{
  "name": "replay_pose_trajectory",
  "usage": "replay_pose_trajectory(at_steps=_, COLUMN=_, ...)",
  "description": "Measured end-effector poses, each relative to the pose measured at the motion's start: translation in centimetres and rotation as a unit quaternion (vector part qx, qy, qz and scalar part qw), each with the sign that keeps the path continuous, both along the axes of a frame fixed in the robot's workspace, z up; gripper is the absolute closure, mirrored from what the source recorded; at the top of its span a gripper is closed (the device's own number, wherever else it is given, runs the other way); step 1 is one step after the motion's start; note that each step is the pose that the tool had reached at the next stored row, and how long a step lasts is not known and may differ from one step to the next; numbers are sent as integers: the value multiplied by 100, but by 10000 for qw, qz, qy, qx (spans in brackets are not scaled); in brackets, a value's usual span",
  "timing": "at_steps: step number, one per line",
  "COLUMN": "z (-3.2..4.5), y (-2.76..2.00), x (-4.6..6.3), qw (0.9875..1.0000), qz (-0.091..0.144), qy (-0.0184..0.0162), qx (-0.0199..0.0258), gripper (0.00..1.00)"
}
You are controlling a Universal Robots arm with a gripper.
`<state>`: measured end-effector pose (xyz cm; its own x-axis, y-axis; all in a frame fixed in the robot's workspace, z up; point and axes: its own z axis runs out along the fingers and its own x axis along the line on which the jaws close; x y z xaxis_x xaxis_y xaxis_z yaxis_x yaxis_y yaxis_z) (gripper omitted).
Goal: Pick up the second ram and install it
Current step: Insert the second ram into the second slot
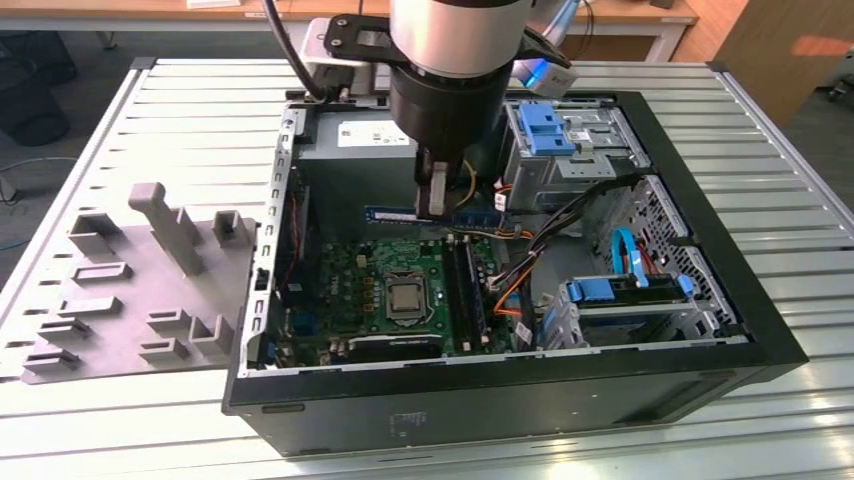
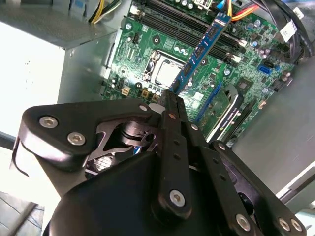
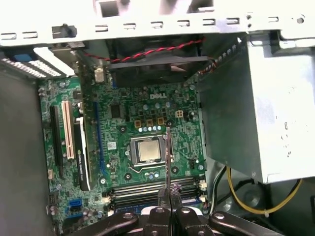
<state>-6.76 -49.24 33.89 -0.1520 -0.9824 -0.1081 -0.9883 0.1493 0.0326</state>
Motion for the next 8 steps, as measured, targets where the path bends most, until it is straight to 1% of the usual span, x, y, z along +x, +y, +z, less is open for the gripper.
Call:
replay_pose_trajectory(at_steps=4, z=-2, y=0, x=0, qw=9995, qz=-321, qy=0, qx=0, gripper=88)
replay_pose_trajectory(at_steps=6, z=-3, y=0, x=0, qw=9988, qz=-493, qy=0, qx=0, gripper=88)
replay_pose_trajectory(at_steps=8, z=-5, y=0, x=0, qw=9977, qz=-678, qy=0, qx=0, gripper=88)
